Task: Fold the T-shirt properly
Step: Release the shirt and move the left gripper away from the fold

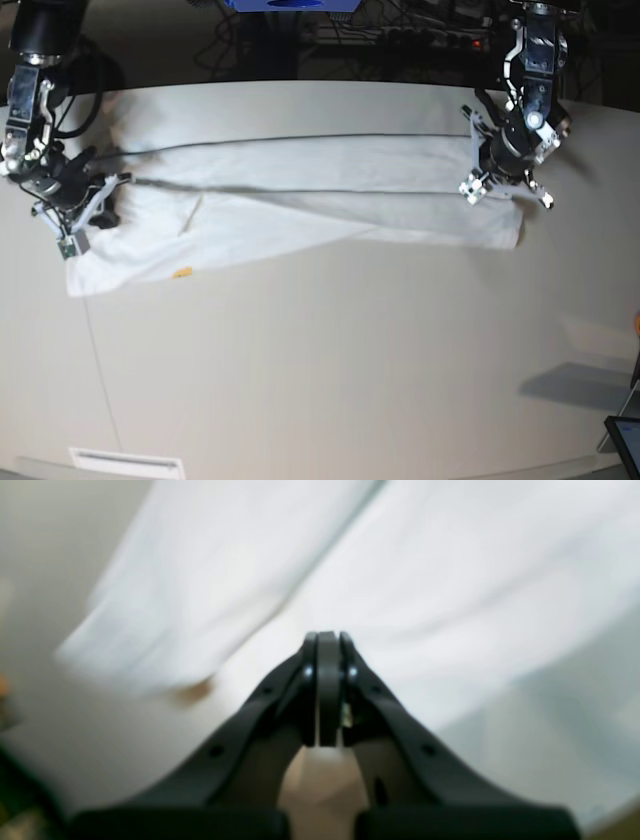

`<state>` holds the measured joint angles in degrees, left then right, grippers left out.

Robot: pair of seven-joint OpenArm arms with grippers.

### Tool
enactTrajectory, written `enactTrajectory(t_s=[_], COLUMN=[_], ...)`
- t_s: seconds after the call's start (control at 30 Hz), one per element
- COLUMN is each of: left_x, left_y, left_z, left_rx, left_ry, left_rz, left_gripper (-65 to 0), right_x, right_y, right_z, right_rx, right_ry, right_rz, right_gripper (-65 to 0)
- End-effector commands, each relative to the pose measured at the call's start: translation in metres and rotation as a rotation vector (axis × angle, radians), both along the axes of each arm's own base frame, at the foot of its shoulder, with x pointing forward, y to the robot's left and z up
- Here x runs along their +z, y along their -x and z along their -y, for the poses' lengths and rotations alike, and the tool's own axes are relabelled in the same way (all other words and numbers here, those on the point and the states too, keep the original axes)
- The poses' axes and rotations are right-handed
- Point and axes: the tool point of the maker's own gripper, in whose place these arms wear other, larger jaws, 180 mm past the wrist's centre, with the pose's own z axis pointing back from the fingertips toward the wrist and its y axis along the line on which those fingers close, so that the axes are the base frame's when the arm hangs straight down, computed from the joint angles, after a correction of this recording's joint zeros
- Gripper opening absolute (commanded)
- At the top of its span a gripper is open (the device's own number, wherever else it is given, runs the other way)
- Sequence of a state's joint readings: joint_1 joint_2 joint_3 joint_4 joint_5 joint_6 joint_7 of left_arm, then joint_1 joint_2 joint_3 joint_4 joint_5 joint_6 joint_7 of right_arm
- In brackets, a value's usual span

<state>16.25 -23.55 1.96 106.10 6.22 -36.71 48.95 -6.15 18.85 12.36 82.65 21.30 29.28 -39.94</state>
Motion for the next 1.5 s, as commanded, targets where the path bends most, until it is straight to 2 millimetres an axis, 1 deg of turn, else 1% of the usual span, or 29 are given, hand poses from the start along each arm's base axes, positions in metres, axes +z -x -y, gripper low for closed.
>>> enactTrajectory(t_s=[0.0,0.03,0.1,0.23,0.3,0.4,0.53,0.63,0.7,0.83,0.9,0.93,1.0,1.13,1.2,1.27,1.33,1.37,1.4,1.43,1.47], left_x=[0.012,0.014,0.015,0.008,0.004,-0.005,-0.021,-0.032,-0.037,-0.034,-0.023,-0.017,0.003,0.049,0.073,0.095,0.117,0.131,0.143,0.150,0.156], left_y=[-0.015,-0.023,-0.038,-0.062,-0.072,-0.079,-0.083,-0.088,-0.095,-0.112,-0.120,-0.124,-0.132,-0.145,-0.150,-0.154,-0.153,-0.152,-0.148,-0.142,-0.133], left_z=[0.005,0.008,0.016,0.034,0.040,0.049,0.058,0.056,0.055,0.060,0.062,0.067,0.074,0.084,0.079,0.075,0.064,0.059,0.053,0.046,0.038], left_rx=[-0.020,-0.023,-0.040,-0.069,-0.057,-0.035,-0.007,0.013,0.018,-0.007,-0.012,-0.014,-0.029,-0.060,-0.035,-0.003,0.030,0.042,0.059,0.075,0.095], left_ry=[0.004,-0.005,-0.016,0.001,0.022,0.060,0.098,0.084,0.055,0.039,0.035,0.052,0.068,0.088,0.099,0.118,0.118,0.120,0.116,0.105,0.094], left_rz=[0.040,0.044,0.044,0.034,0.030,0.013,-0.024,-0.052,-0.061,-0.015,0.017,0.038,0.100,0.233,0.303,0.371,0.437,0.479,0.515,0.538,0.559], left_gripper=[-65.0,-65.0,-65.0,-65.0,-65.0,-65.0,-65.0,-65.0,-65.0,-65.0,-65.0,-65.0,-65.0,-65.0,-65.0,-65.0,-65.0,-65.0,-65.0,-65.0,-65.0], right_x=[-0.013,-0.014,-0.017,-0.014,-0.014,-0.012,-0.008,-0.007,-0.007,-0.011,-0.011,-0.011,-0.006,0.015,0.032,0.043,0.057,0.066,0.074,0.080,0.089], right_y=[0.009,0.007,0.001,-0.014,-0.022,-0.032,-0.046,-0.053,-0.058,-0.062,-0.062,-0.063,-0.066,-0.076,-0.083,-0.085,-0.088,-0.091,-0.090,-0.088,-0.087], right_z=[0.020,0.027,0.034,0.050,0.053,0.063,0.066,0.068,0.070,0.072,0.072,0.071,0.070,0.063,0.058,0.054,0.049,0.046,0.039,0.032,0.019], right_rx=[-0.024,-0.033,-0.050,-0.077,-0.091,-0.111,-0.127,-0.141,-0.153,-0.171,-0.171,-0.166,-0.161,-0.131,-0.111,-0.093,-0.069,-0.056,-0.028,0.009,0.065], right_ry=[0.074,0.078,0.072,0.076,0.065,0.065,0.050,0.037,0.024,0.006,0.006,0.005,0.003,0.013,0.020,0.031,0.044,0.051,0.058,0.064,0.073], right_rz=[-0.080,-0.080,-0.075,-0.057,-0.048,-0.049,-0.026,-0.012,-0.003,-0.002,-0.001,0.001,0.027,0.132,0.192,0.226,0.266,0.291,0.312,0.328,0.353], right_gripper=[-64.3,-64.3,-64.3,-64.3,-64.3,-64.3,-64.3,-64.3,-64.3,-64.3,-64.3,-64.3,-64.4,-64.4,-64.4,-64.4,-64.4,-64.3,-64.3,-64.3,-64.1])
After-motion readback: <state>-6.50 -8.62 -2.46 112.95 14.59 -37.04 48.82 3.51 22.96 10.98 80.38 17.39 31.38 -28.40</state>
